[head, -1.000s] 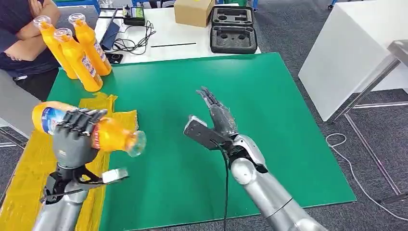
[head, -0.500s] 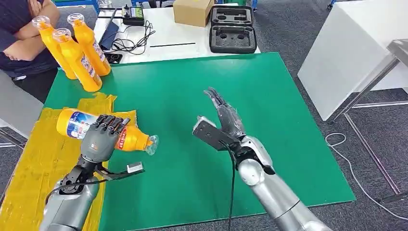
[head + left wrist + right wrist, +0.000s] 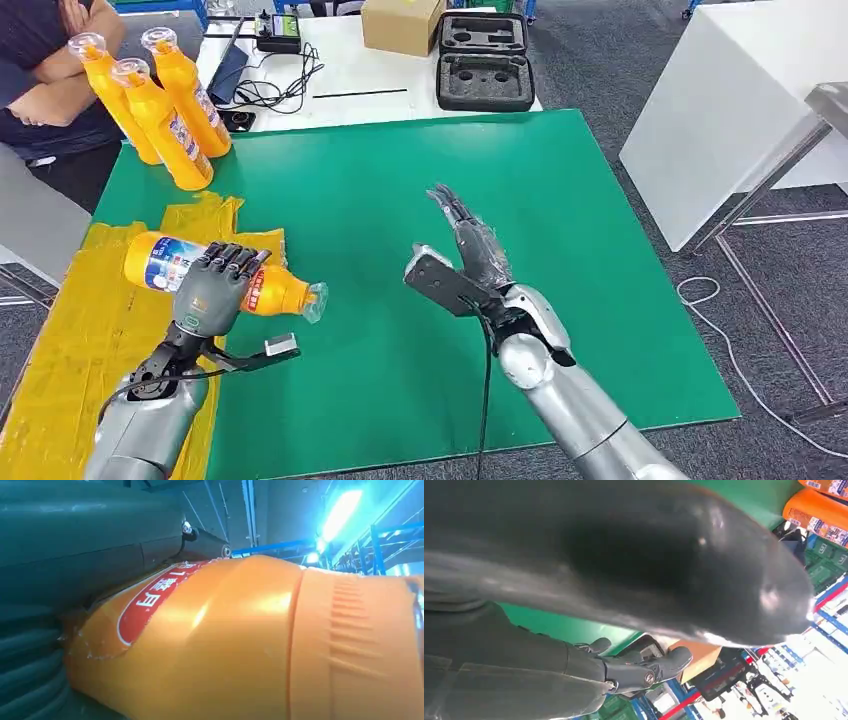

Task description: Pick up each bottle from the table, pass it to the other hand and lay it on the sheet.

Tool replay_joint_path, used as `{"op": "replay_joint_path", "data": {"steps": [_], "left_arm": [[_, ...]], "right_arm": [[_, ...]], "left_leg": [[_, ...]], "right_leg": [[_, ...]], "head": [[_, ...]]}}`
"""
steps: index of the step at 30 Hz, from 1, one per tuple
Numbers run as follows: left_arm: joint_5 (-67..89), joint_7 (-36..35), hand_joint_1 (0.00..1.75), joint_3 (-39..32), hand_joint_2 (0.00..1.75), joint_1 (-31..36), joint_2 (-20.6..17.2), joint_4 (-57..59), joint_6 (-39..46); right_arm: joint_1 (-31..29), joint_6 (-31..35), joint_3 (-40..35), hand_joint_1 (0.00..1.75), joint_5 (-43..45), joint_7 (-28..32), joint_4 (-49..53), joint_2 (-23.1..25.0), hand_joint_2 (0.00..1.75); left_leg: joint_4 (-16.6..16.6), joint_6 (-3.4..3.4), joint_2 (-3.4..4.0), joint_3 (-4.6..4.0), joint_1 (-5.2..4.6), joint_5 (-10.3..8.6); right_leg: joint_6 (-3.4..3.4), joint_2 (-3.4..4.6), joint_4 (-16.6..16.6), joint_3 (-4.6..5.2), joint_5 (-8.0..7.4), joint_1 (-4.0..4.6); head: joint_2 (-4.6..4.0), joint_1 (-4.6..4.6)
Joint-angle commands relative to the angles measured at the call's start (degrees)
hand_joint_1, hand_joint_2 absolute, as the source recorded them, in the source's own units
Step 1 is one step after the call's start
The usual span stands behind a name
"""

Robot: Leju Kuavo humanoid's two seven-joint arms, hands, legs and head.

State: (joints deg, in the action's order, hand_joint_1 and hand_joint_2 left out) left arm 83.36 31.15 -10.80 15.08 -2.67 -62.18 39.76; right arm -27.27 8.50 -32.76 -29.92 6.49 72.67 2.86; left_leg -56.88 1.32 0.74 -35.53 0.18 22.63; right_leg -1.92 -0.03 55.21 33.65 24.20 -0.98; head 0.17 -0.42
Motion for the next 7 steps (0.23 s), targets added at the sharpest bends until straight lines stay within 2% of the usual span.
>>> {"op": "replay_joint_path", "data": {"steps": [1, 7], "left_arm": [[2.0, -6.4, 1.75, -1.3, 1.75, 6.0, -3.0, 13.7, 0.2], [0.1, -9.6, 1.75, -5.0, 1.75, 11.1, -3.9, 26.1, 0.2]], "right_arm": [[-0.1, -0.4, -0.6, 0.0, -0.2, 0.1, -1.2, -1.2, 0.0], [1.3, -0.1, -0.1, 0.0, -0.7, 0.4, -0.9, -1.9, 0.0]], "left_leg": [[0.0, -0.04, -0.1, 0.14, 0.01, 0.02], [0.0, -0.08, -0.21, 0.28, 0.07, 0.08]], "right_leg": [[0.06, -0.07, 0.0, -0.15, 0.04, 0.01], [0.11, -0.15, 0.0, -0.32, 0.12, 0.07]], "head": [[0.0, 0.0], [0.0, -0.02]]}}
